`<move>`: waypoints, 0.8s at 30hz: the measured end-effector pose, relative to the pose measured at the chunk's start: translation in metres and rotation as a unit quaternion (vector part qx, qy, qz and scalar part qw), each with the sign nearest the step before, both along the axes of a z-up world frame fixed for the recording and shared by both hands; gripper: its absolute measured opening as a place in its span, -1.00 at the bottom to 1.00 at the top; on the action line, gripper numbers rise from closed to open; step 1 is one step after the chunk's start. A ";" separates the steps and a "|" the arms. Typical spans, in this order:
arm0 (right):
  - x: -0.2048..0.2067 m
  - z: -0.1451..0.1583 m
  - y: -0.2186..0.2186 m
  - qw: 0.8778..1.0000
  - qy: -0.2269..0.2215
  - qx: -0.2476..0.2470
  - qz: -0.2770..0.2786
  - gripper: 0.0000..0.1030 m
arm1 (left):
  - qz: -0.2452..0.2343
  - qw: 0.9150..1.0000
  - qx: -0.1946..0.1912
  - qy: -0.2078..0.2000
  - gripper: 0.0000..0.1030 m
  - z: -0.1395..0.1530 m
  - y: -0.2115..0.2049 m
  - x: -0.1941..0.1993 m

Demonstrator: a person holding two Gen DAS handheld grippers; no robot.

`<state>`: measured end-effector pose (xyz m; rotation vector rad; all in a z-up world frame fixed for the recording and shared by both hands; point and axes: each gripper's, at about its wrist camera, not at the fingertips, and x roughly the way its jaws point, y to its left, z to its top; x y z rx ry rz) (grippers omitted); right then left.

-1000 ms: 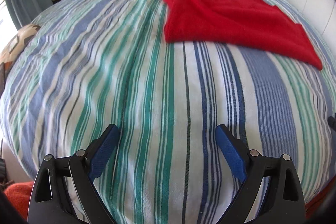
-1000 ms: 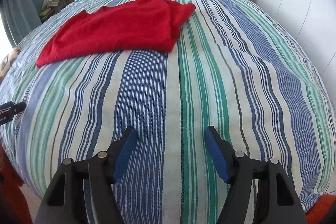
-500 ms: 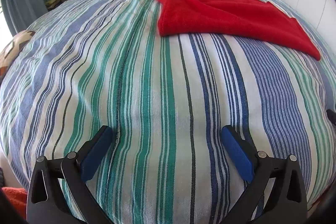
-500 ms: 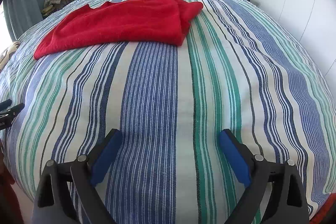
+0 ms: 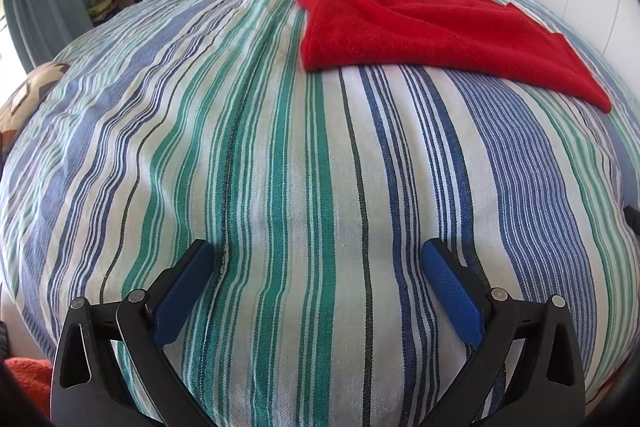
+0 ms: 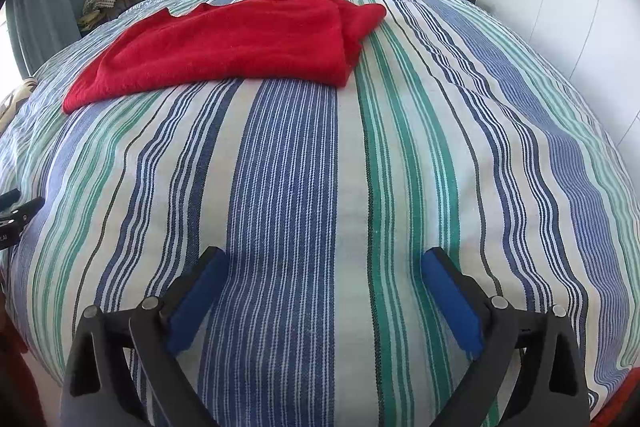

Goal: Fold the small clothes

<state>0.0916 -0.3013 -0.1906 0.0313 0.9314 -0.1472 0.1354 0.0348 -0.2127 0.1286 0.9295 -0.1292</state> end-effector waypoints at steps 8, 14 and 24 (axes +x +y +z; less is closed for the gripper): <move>0.000 0.000 0.000 1.000 0.000 -0.001 -0.001 0.91 | 0.000 1.000 0.000 0.000 0.98 0.000 0.000 0.000; 0.002 -0.001 -0.001 1.000 0.001 -0.008 -0.010 0.97 | 0.000 1.000 0.000 -0.001 0.98 0.000 0.000 0.000; 0.004 -0.002 0.000 1.000 0.007 -0.013 -0.011 0.98 | -0.002 1.000 0.000 0.003 0.98 0.000 -0.001 0.000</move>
